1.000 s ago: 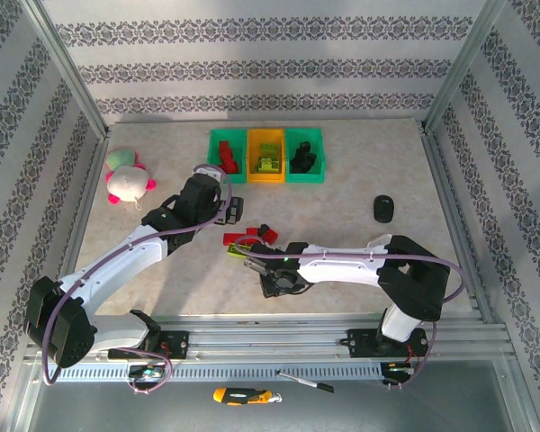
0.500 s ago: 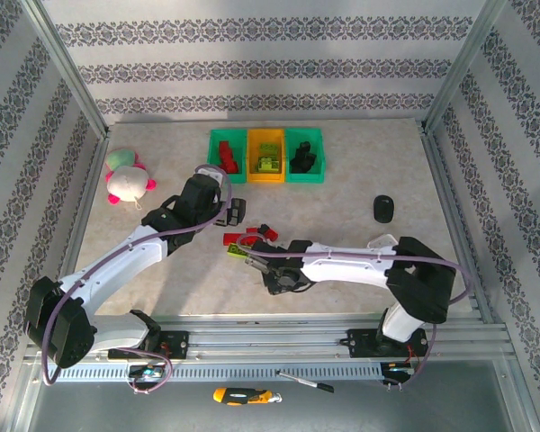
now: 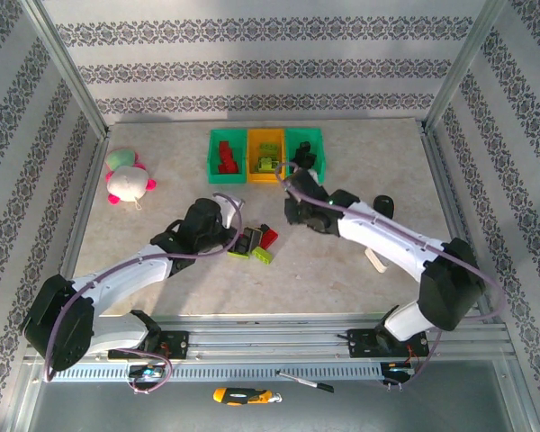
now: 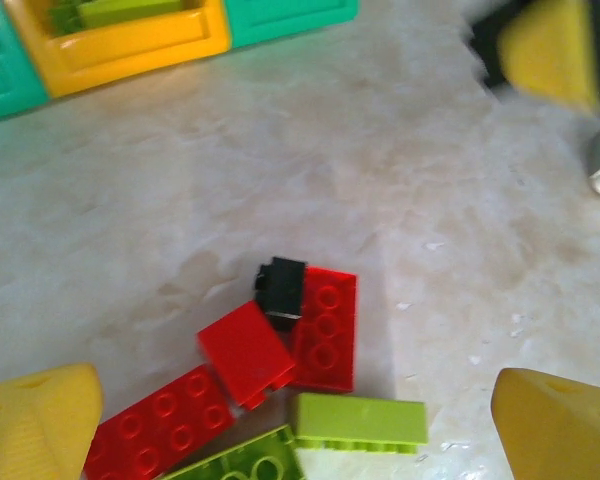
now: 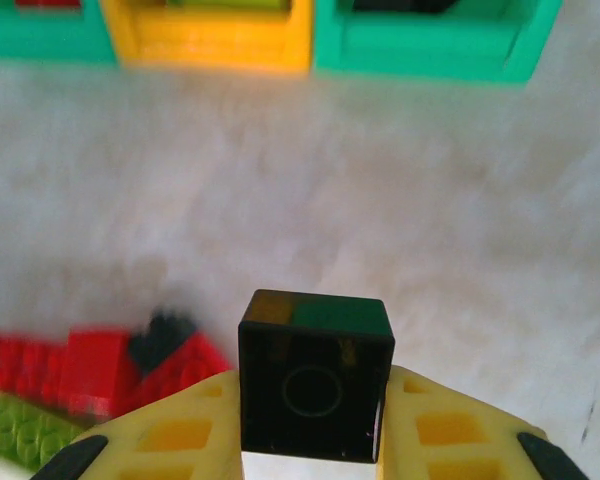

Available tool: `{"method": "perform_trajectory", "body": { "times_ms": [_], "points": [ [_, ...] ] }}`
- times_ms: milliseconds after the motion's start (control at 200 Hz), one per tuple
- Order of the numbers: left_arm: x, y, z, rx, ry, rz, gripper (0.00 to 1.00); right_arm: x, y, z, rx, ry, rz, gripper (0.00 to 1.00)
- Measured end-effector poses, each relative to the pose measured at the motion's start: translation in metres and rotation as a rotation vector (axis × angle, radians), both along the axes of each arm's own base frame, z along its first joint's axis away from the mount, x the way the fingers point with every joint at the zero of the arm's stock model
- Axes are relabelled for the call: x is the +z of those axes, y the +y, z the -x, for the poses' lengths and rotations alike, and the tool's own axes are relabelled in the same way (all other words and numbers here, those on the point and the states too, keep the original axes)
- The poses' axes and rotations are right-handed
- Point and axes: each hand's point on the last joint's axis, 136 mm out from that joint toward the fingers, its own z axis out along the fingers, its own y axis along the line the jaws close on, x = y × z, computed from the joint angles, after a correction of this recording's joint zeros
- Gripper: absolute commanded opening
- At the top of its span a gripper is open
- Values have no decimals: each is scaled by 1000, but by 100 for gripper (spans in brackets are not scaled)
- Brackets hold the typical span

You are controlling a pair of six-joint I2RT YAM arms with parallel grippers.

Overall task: Sort the legos into containers by color
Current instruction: Place the lego in the container.

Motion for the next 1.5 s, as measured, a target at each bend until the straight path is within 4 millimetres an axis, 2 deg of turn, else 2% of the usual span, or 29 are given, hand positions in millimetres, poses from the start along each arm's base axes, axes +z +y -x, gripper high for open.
{"method": "perform_trajectory", "body": {
  "times_ms": [145,425,530,670,769,949,1089,1239,1344,1414,1499],
  "points": [
    [5,-17,6,-61,-56,50,99,11,-9,-62,-27,-91,9,25],
    [11,-29,3,-86,-106,81,99,-17,-18,-157,-35,-139,60,25],
    [10,-28,3,-85,-109,76,99,-28,-20,-182,-45,-147,62,27],
    [9,-28,3,-89,-117,65,99,-40,-20,-203,-56,-147,61,30],
    [9,-27,3,-88,-122,59,99,-46,-18,-207,-54,-142,60,41],
    [8,-23,-1,-63,-130,47,99,-41,-16,-205,-28,-159,64,59],
    [8,-17,-4,-18,-125,42,99,-28,-19,-177,1,-170,73,67],
    [4,-3,-4,64,-85,24,99,7,-13,-128,76,-226,57,71],
    [-1,8,-3,125,-49,10,99,23,-2,-88,156,-258,43,71],
    [-3,15,-4,165,-27,12,99,23,5,-60,207,-260,39,71],
    [-5,28,-6,224,0,14,99,10,13,-24,276,-233,49,71]
  ]
}}
